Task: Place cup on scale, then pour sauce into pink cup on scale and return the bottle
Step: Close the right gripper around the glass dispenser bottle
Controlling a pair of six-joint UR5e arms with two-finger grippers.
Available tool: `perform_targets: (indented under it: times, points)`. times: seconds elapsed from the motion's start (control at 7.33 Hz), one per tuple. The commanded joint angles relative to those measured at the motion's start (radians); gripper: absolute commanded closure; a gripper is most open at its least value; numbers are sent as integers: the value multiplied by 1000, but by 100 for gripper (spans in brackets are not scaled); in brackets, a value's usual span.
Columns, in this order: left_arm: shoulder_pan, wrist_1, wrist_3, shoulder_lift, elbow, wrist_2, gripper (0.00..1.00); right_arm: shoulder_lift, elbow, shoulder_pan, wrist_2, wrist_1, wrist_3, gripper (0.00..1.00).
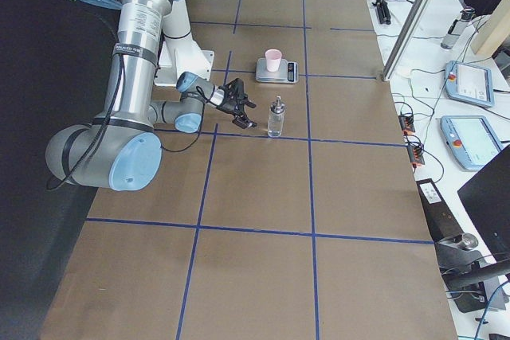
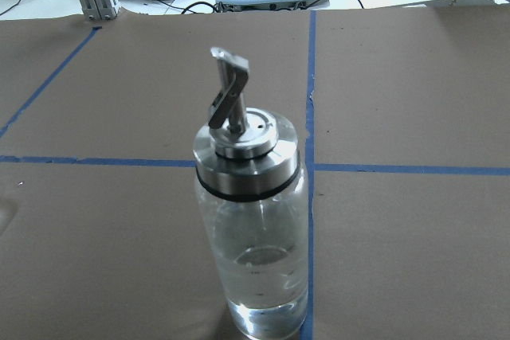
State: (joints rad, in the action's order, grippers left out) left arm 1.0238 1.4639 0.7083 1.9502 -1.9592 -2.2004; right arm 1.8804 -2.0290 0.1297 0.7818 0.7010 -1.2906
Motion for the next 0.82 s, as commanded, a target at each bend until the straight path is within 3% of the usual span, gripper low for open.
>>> perform_targets:
  times: [0.0,0.27,0.68]
  points:
    - [41,3,-114,-51,-1,-2,0,-64,67,-12,-77,-15,54,0]
    - [77,3,-182,-83,-1,-1,0,-110,140,-10,-134,-17,56,0]
    - [111,4,-274,-123,0,-1,0,-112,159,-10,-136,-17,74,0]
